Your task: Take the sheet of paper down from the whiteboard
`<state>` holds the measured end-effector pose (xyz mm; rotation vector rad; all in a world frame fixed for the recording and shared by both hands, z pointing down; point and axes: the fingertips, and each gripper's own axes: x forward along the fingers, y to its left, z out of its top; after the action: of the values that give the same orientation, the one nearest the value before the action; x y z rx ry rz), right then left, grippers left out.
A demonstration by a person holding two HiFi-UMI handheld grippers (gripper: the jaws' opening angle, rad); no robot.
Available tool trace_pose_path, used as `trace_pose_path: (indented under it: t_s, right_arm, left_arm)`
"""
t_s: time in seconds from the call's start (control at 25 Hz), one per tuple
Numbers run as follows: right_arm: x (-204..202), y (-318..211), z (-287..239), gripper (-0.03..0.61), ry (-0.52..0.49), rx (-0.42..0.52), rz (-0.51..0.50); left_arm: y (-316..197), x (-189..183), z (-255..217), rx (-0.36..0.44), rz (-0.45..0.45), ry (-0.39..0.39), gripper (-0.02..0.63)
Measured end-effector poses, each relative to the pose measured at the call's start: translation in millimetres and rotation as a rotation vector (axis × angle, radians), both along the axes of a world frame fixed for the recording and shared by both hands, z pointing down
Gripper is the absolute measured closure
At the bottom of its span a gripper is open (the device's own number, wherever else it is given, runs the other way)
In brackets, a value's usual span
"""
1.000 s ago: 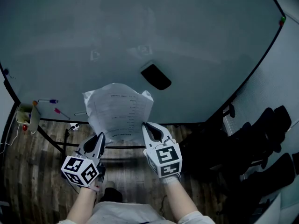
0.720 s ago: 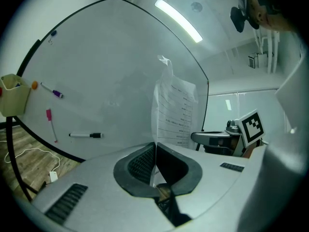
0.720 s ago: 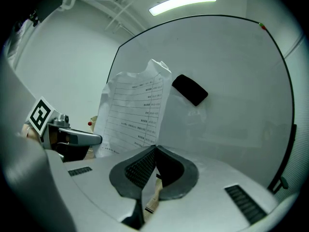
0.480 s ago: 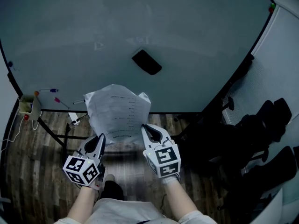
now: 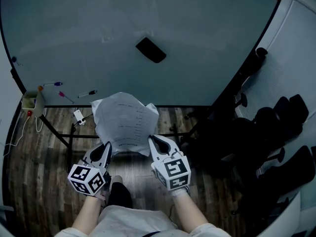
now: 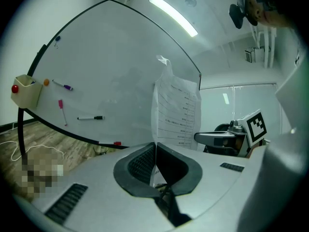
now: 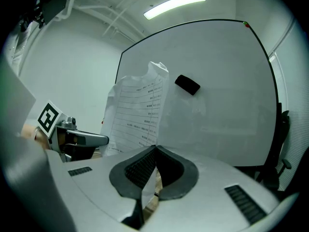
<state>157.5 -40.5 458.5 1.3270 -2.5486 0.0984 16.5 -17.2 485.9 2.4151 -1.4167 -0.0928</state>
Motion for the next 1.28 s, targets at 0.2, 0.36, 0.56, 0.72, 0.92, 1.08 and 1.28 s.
trace_pose_path:
  t_s: [0.2,0.36,0.56,0.72,0.92,1.08,1.28]
  right_arm:
    - [3.7,26.1,10.9,0.558,-0.002,-0.017,0.006]
    - [5.8,50.4,17.7,0.558,-0.007,-0.024,0.006]
    - [7.5,74.7,26.6,0.558,-0.005,-0.040,0.004]
    - [9.0,88.3,28.2,0.558,-0.008,-0.039,0.005]
    - [9.9,103.4,30.7,0.558,-0.014,-0.037,0.010]
    - [9.7,109.6,33.3,0.558,-0.024,-0.042,0.011]
    - [9.4,111.4,32.8,0.558,-0.031,-0.043,0.008]
  left_arm:
    - [25.1,3.6,8.4,-0.017,0.008,-0.002,0.598]
    - [49.7,5.2,16.9,-0.030,0.006,-0.005,0.598]
    - [73.2,8.5,24.4,-0.045,0.006,-0.005,0.598]
    - [87.5,9.8,26.3,-0.046,0.011,-0.005,0.598]
    - [101.4,10.7,27.8,-0.046,0.020,-0.010,0.598]
    - [106.9,11.6,27.6,-0.046,0.025,-0.016,0.598]
    - [109.6,10.8,25.8,-0.046,0.024,-0.022,0.598]
